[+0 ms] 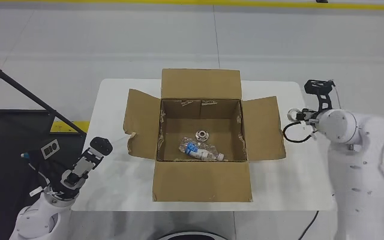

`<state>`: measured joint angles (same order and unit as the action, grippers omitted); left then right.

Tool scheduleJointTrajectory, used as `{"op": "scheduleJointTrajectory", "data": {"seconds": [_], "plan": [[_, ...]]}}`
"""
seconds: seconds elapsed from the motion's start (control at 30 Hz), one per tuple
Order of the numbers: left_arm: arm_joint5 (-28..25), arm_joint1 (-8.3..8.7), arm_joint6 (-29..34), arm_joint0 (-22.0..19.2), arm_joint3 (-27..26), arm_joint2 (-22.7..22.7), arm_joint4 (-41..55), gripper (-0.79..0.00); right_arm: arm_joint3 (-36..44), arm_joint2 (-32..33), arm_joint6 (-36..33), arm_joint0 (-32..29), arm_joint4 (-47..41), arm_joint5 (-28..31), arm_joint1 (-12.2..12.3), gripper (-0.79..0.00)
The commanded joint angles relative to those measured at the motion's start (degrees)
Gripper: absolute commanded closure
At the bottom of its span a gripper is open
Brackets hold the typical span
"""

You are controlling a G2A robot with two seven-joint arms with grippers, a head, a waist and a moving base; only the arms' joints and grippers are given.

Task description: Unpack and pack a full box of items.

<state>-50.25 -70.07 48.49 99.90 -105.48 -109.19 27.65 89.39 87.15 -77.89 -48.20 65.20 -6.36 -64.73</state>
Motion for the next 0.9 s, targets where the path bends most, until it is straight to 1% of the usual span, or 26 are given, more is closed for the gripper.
{"op": "scheduleJointTrajectory", "data": {"seconds": [0.0, 0.13, 0.27, 0.43, 0.63, 0.67, 0.77, 0.83, 0.87], "plan": [[0.00, 0.00, 0.00, 0.00, 0.00, 0.00, 0.00, -0.785, -5.63, -0.41, 0.43, 1.32, -0.63, 0.86, -0.01, 0.000], [0.00, 0.00, 0.00, 0.00, 0.00, 0.00, 0.00, -0.785, -15.29, -1.98, 1.54, 4.51, -0.92, 1.95, -0.13, 0.000], [0.00, 0.00, 0.00, 0.00, 0.00, 0.00, 0.00, -0.785, -22.69, -3.13, 3.11, 7.30, -1.39, 3.06, -0.25, 0.000], [0.00, 0.00, 0.00, 0.00, 0.00, 0.00, 0.00, -0.785, -27.85, -3.97, 4.71, 9.35, -1.82, 3.95, -0.28, 0.000], [0.00, 0.00, 0.00, 0.00, 0.00, 0.00, 0.00, -0.785, -31.53, -4.66, 5.40, 10.74, -2.49, 4.42, -0.26, 0.000], [0.00, 0.00, 0.00, 0.00, 0.00, 0.00, 0.00, -0.785, -31.97, -4.78, 5.36, 10.97, -2.72, 4.60, -0.26, -0.031], [0.00, 0.00, 0.00, 0.00, 0.00, 0.00, 0.00, -0.785, -33.25, -5.04, 5.79, 11.46, -2.95, 4.98, -0.21, -0.077], [0.00, 0.00, 0.00, 0.00, 0.00, 0.00, 0.00, -0.785, -33.86, -5.17, 5.94, 11.79, -3.01, 4.93, -0.17, -0.185], [0.00, 0.00, 0.00, 0.00, 0.00, 0.00, 0.00, -0.785, -34.02, -5.28, 6.00, 11.91, -2.95, 4.84, -0.15, -0.212]]}}
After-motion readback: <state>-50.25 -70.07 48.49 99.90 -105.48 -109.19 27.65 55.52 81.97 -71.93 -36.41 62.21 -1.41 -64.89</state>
